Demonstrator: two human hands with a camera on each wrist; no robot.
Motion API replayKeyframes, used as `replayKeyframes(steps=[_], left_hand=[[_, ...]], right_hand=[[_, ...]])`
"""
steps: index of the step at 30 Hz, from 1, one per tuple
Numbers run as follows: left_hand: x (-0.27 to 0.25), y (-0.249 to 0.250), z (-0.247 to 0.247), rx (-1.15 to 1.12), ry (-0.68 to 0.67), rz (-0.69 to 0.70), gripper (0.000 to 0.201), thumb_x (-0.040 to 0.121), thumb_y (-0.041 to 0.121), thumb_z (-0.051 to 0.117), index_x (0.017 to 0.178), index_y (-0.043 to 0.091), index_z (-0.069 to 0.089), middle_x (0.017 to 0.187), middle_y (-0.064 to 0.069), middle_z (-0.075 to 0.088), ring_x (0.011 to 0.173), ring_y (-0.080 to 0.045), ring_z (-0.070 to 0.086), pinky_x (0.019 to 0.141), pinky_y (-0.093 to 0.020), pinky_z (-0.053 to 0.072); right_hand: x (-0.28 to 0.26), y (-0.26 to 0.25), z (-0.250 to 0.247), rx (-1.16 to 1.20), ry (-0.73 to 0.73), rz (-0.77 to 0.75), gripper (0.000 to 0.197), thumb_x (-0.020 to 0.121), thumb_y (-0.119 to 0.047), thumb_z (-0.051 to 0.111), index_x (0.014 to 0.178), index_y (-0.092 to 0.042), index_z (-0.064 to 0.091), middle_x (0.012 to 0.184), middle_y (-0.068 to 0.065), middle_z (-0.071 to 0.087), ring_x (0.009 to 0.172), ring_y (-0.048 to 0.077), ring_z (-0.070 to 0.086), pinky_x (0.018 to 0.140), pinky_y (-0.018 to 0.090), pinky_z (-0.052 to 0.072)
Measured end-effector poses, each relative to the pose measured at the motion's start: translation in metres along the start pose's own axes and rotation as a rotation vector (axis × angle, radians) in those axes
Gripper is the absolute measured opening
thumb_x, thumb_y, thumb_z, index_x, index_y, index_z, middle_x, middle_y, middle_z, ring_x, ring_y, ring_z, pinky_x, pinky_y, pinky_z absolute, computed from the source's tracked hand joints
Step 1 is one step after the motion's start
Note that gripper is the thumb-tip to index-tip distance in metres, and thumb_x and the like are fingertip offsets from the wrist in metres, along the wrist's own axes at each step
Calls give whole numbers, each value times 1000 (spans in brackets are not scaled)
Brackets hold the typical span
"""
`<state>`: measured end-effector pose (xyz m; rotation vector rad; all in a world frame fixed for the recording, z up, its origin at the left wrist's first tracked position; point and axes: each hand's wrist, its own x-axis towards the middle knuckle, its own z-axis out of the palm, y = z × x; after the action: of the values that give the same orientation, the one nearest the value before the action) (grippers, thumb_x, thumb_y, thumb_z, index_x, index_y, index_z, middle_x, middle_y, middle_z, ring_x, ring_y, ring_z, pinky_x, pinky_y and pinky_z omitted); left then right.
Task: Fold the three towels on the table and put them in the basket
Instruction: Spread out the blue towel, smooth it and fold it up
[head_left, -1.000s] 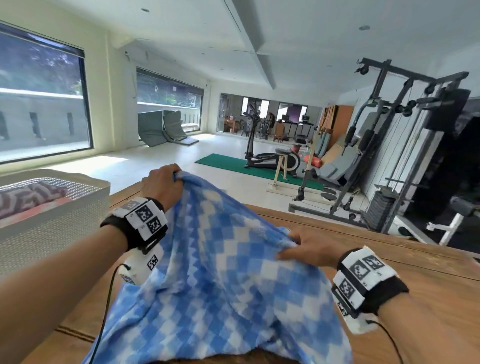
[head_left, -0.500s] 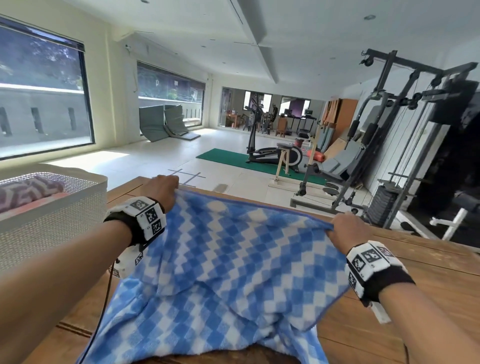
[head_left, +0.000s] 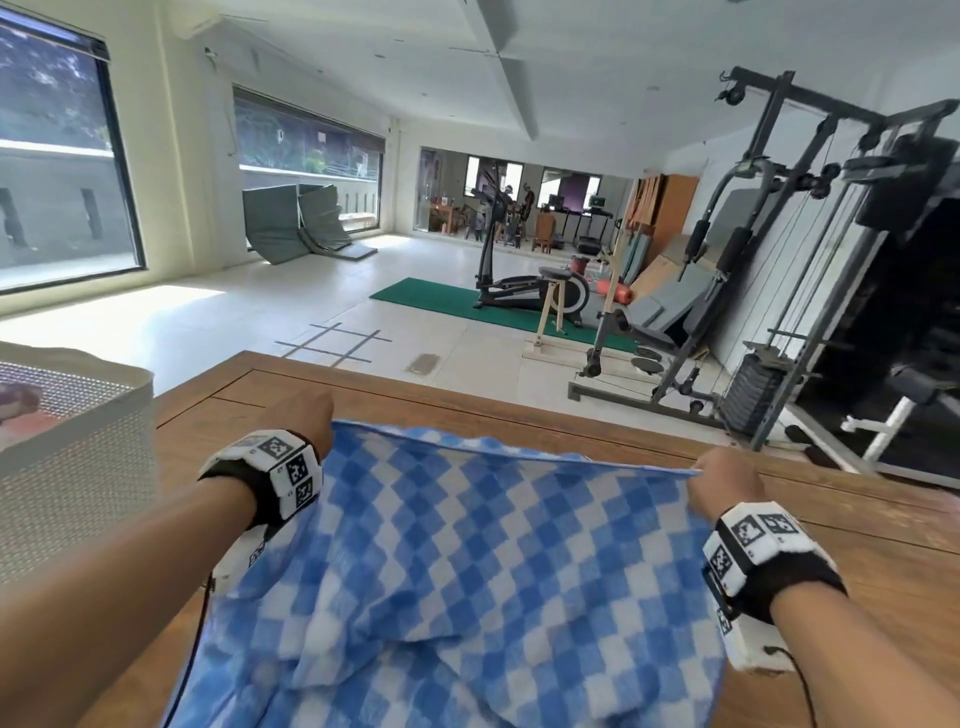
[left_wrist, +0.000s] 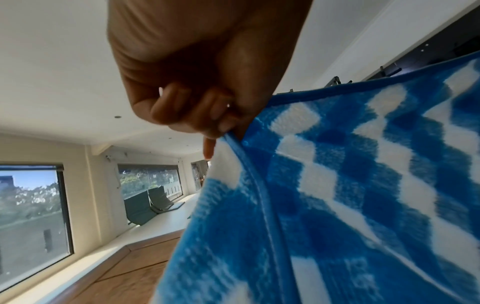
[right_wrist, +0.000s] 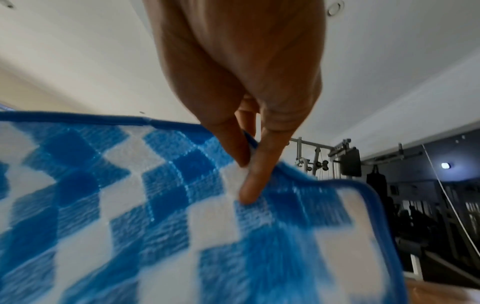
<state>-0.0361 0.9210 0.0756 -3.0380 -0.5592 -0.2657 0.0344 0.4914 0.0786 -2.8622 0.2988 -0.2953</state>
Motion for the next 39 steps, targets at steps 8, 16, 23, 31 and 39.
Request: replayKeyframes(steps=[8, 16, 23, 31, 39], left_hand=[[94, 27, 14, -344, -49, -60, 22, 89, 1, 46, 106, -1, 60, 114, -23, 60, 104, -39, 59, 80, -41, 48], [167, 50, 75, -425, 22, -82, 22, 88, 0, 44, 103, -2, 59, 110, -25, 60, 101, -39, 58, 79, -42, 46], [205, 64, 164, -193, -85, -129, 22, 86, 5, 45, 103, 5, 60, 117, -23, 52, 112, -39, 51, 84, -46, 48], [227, 66, 211, -29, -161, -134, 29, 90, 7, 42, 114, 6, 57, 122, -21, 56, 115, -39, 52, 89, -42, 44], [266, 68, 239, -74, -197, -54, 51, 89, 14, 49, 138, 14, 34, 132, -24, 48, 120, -40, 47, 89, -47, 46]], right_hand=[[51, -37, 33, 227, 225, -117, 27, 85, -1, 43, 95, 5, 67, 105, 27, 61, 100, 39, 56, 82, 39, 41], [139, -57, 95, 127, 198, -169, 22, 91, -4, 46, 99, 4, 64, 109, 24, 58, 105, 38, 52, 91, 41, 40], [210, -64, 191, -111, -98, -186, 25, 89, -23, 52, 97, -4, 67, 109, 19, 61, 106, 35, 55, 86, 37, 44], [239, -54, 245, -139, -130, -171, 24, 88, -27, 55, 90, -6, 64, 100, 17, 64, 98, 35, 57, 78, 37, 46], [264, -60, 261, -128, -142, -114, 31, 89, -16, 56, 112, 4, 56, 122, 28, 53, 114, 41, 52, 89, 42, 44]])
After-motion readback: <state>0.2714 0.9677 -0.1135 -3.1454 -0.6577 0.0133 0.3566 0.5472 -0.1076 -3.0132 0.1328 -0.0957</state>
